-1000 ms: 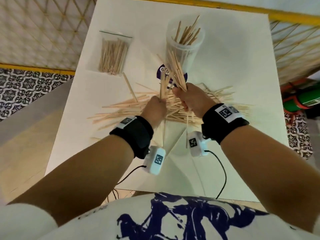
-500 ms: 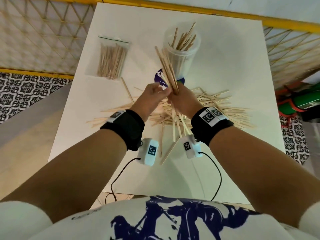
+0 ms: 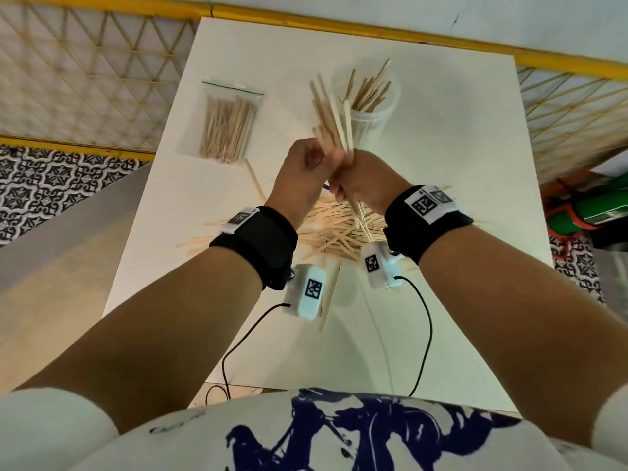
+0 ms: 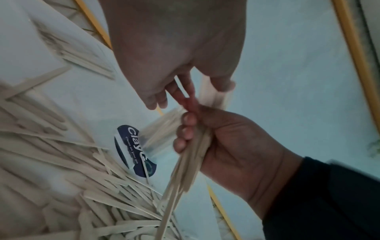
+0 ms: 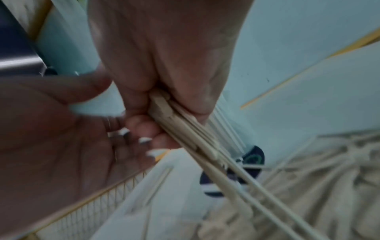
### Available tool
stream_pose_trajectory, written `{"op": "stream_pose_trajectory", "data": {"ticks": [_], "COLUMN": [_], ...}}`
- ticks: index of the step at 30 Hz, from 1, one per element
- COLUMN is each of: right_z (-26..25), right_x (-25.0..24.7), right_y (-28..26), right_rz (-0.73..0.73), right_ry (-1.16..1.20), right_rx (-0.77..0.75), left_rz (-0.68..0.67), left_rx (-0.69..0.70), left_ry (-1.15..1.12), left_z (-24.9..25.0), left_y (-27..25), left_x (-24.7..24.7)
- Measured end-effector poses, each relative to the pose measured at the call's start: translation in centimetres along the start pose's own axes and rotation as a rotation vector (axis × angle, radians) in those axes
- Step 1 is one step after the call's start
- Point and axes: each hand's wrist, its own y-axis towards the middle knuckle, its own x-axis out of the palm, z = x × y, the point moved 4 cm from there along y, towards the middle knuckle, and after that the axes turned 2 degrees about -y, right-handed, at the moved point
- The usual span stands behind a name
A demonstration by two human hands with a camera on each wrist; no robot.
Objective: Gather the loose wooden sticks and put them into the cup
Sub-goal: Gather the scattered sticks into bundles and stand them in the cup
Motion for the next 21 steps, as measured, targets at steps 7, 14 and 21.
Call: {"op": "stream_pose_trajectory", "data": {"ticks": [7, 14, 21], "right_z": [-7.2, -4.8, -1.7], "right_x": [-4.6, -1.0, 0.9], "right_y": [-0.6, -1.2, -0.8], "right_rz": [0.328, 0.245, 0.315], "right_ry": [0.330, 0.434, 0.203], "right_rx": [-0.340, -0.279, -0.048], "left_rz": [0.192, 0.226, 0.156], "left_rx": [-0.566, -0.650, -0.670], "left_ry": [-0.440, -0.652, -0.528], "left_z": [-3.7, -2.7, -3.7], "left_y": [-1.4, -1.1, -1.2], "left_x": [-1.3, 1.1, 1.3]}}
